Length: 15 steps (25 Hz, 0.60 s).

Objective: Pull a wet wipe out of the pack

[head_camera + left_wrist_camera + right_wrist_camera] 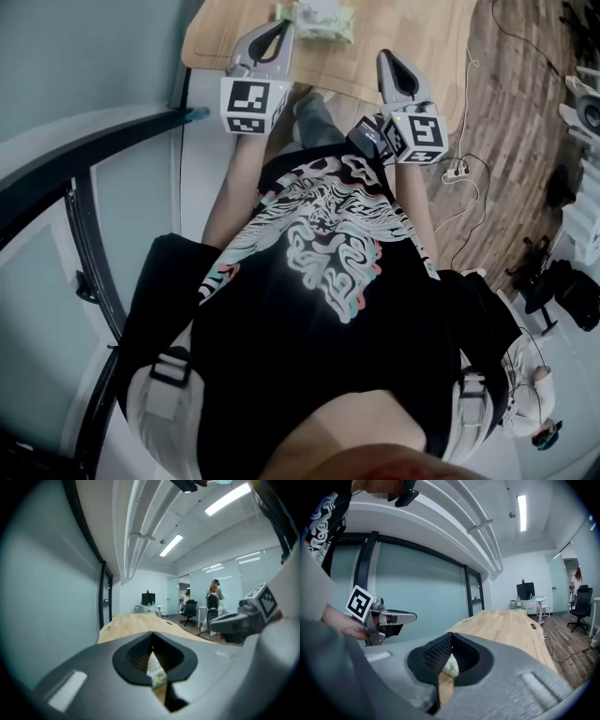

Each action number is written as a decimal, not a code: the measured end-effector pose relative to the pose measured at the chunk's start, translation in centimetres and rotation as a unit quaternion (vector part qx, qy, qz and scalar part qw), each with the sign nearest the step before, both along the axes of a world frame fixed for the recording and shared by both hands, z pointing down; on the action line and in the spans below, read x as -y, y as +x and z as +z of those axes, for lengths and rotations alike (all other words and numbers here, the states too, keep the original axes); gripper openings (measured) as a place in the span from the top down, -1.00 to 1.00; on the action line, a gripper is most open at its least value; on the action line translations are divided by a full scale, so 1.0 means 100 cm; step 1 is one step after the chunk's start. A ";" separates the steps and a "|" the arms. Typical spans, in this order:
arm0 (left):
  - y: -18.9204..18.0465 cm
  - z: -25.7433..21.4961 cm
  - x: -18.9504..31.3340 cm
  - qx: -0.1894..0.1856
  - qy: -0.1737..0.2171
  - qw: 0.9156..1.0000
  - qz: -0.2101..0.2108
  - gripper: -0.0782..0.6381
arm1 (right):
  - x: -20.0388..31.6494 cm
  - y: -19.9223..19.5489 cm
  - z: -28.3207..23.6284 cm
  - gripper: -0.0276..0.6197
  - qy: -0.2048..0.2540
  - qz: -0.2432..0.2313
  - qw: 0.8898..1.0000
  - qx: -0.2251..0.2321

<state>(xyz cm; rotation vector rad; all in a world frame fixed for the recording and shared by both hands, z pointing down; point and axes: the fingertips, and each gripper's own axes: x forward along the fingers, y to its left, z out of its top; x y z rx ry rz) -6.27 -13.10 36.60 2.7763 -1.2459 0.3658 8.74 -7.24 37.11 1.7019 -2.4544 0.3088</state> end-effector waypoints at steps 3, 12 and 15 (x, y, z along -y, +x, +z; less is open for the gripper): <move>0.000 0.007 0.004 0.002 -0.004 1.000 0.001 0.80 | 0.007 -0.003 0.006 0.91 -0.005 -0.007 1.000 0.004; -0.003 0.039 0.009 0.009 -0.036 0.999 -0.006 0.80 | 0.018 -0.014 0.030 0.91 -0.033 -0.034 0.999 -0.005; -0.006 0.046 0.014 0.015 -0.044 0.999 -0.007 0.80 | 0.025 -0.017 0.033 0.91 -0.036 -0.034 0.999 -0.008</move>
